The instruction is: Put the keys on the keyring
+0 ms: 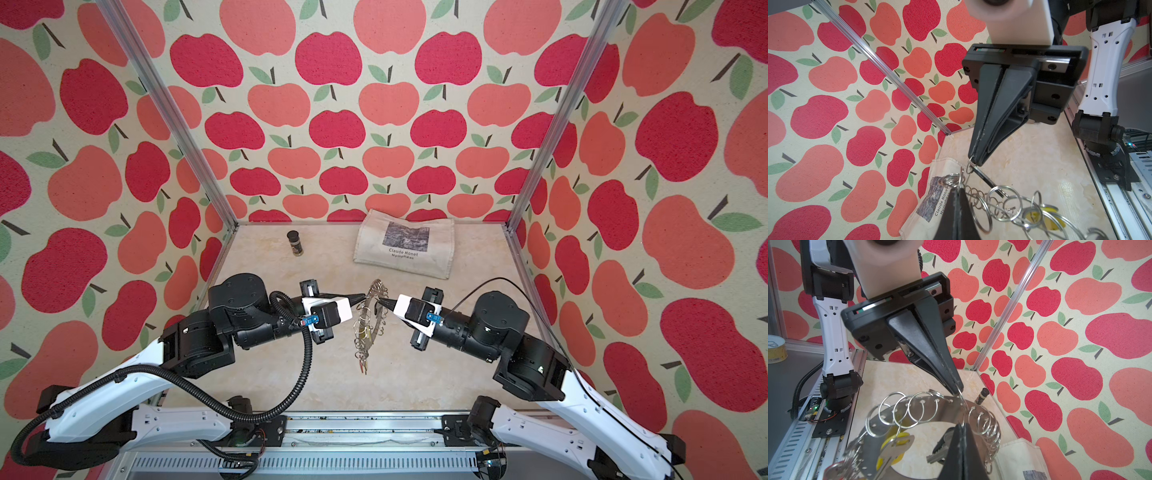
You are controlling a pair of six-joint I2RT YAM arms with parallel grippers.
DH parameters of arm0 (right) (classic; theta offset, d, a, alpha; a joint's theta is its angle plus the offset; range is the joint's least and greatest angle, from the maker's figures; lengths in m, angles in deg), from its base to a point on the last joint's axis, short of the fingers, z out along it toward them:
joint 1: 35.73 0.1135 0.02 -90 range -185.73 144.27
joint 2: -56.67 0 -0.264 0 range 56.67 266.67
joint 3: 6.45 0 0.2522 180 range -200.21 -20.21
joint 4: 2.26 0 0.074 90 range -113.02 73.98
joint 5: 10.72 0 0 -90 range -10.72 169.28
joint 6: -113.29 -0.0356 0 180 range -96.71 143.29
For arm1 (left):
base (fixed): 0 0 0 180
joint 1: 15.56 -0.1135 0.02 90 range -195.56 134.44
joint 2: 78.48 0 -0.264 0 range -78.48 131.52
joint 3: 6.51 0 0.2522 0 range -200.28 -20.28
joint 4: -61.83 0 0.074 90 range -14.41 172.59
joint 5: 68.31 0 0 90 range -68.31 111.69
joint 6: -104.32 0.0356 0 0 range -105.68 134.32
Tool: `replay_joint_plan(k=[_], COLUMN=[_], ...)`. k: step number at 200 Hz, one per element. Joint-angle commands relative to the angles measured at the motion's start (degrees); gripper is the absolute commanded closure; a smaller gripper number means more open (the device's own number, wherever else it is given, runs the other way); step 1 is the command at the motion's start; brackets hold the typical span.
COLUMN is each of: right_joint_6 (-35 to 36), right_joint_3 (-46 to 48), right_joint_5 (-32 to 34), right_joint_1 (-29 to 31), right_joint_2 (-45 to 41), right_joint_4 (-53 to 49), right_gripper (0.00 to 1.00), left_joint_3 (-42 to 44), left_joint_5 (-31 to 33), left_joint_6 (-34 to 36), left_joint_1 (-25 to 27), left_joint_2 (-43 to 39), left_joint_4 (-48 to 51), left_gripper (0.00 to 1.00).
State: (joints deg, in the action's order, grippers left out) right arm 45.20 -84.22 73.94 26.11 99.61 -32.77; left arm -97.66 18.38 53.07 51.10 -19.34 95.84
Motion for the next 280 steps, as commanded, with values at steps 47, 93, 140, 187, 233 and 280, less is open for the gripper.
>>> replay_joint_plan(k=[47, 93, 140, 187, 233, 280], right_joint_6=[-1.0, 0.2, 1.3, 1.9, 2.2, 2.7], right_joint_3=[-0.3, -0.5, -0.8, -1.0, -1.0, -0.9], right_joint_5=[-1.3, -0.9, -0.9, -0.8, -0.9, -0.4], right_joint_1=[-0.3, -0.3, -0.4, -0.4, -0.5, -0.4], right_joint_2=[-0.4, 0.0, 0.4, -0.1, -0.4, -0.6], right_joint_4=[2.4, 2.6, 2.6, 2.7, 2.6, 3.0], right_gripper=[1.0, 1.0, 1.0, 1.0, 1.0, 1.0], left_joint_3=[-0.1, -0.6, -1.5, -1.7, -2.0, -2.6], left_joint_5=[1.0, 0.2, -0.5, -0.4, -0.4, -0.4], left_joint_6=[1.2, 0.8, 0.3, 0.2, 0.4, 0.2], left_joint_1=[0.3, 0.4, 0.4, 0.5, 0.4, 0.7], left_joint_2=[-1.0, -0.9, -0.6, -0.5, -0.4, -0.4], left_joint_4=[-3.8, -3.1, -2.0, -1.4, -1.2, -0.5], left_gripper=[1.0, 1.0, 1.0, 1.0, 1.0, 1.0])
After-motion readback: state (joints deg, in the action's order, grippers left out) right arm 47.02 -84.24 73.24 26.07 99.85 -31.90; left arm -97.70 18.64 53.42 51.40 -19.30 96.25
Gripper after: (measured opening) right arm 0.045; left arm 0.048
